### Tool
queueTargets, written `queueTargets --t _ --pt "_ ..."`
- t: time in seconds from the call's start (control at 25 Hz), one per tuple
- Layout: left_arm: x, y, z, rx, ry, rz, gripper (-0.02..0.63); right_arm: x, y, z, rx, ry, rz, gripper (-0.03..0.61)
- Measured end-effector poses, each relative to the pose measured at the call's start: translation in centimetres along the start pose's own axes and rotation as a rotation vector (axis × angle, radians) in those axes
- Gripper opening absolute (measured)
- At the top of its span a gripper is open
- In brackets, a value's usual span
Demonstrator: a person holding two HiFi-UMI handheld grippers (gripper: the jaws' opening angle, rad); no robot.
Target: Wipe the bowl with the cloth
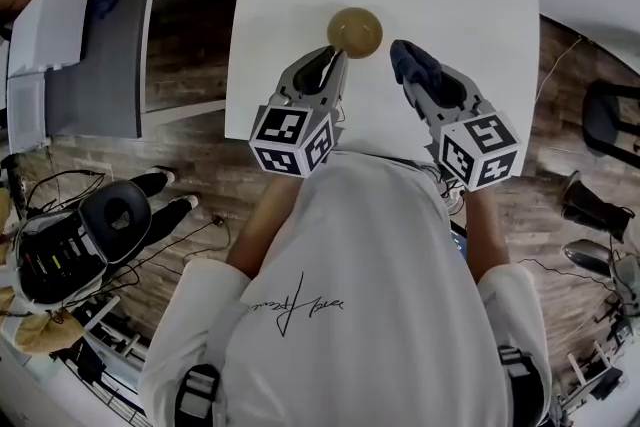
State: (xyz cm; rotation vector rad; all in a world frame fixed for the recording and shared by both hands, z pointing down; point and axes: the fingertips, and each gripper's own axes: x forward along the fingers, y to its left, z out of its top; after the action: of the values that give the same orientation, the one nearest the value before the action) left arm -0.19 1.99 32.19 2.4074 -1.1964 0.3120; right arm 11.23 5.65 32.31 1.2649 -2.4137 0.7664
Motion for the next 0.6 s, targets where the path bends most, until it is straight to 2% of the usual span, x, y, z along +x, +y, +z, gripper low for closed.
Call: queueTargets --t 0.24,0.6 --pt "-1.5 -1.7 1.4 -0.009 -0.067 0.006 -0.011 -2.5 0.6 2.0 0.025 -0.099 0.013 0.104" --pt "-2.7 -0.1 2.4 -0.045 -0.095 0.049 -0.008 -2.3 2.1 2.8 -0.077 -0.096 0.035 0.104"
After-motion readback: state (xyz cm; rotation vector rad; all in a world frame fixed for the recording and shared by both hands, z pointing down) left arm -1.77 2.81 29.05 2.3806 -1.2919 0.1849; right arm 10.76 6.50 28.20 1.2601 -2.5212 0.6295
